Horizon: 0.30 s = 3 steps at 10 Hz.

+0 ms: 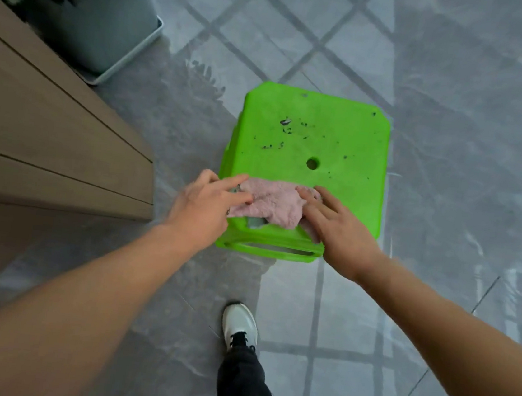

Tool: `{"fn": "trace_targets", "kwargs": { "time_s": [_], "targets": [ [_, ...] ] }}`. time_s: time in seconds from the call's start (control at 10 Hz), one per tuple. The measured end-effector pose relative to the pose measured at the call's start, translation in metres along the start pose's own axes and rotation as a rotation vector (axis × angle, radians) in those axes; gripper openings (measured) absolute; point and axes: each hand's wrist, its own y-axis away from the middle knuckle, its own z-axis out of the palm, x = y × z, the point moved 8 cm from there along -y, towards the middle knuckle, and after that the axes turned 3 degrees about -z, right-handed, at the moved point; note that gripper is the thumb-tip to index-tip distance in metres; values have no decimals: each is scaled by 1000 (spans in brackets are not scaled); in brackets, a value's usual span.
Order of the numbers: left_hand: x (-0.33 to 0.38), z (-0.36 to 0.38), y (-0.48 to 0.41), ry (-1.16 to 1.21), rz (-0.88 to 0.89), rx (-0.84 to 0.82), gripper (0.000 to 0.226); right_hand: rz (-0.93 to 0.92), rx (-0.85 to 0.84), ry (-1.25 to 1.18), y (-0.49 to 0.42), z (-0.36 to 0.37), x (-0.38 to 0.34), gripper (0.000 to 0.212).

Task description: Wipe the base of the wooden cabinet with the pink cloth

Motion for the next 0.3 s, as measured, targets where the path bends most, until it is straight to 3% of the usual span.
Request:
{"fn": "trace_targets", "kwargs": {
  "time_s": [0.1, 0.2, 0.3],
  "targets": [
    [15, -16, 12, -153, -64, -140, 59, 45, -202, 54, 1, -13, -3, 65],
    [31, -46, 42, -221, -69, -232, 58, 222, -196, 82, -1, -62, -13, 54],
    [23, -83, 93, -205, -112, -232, 54, 343, -19, -23, 13, -109, -50, 45]
  ]
}}
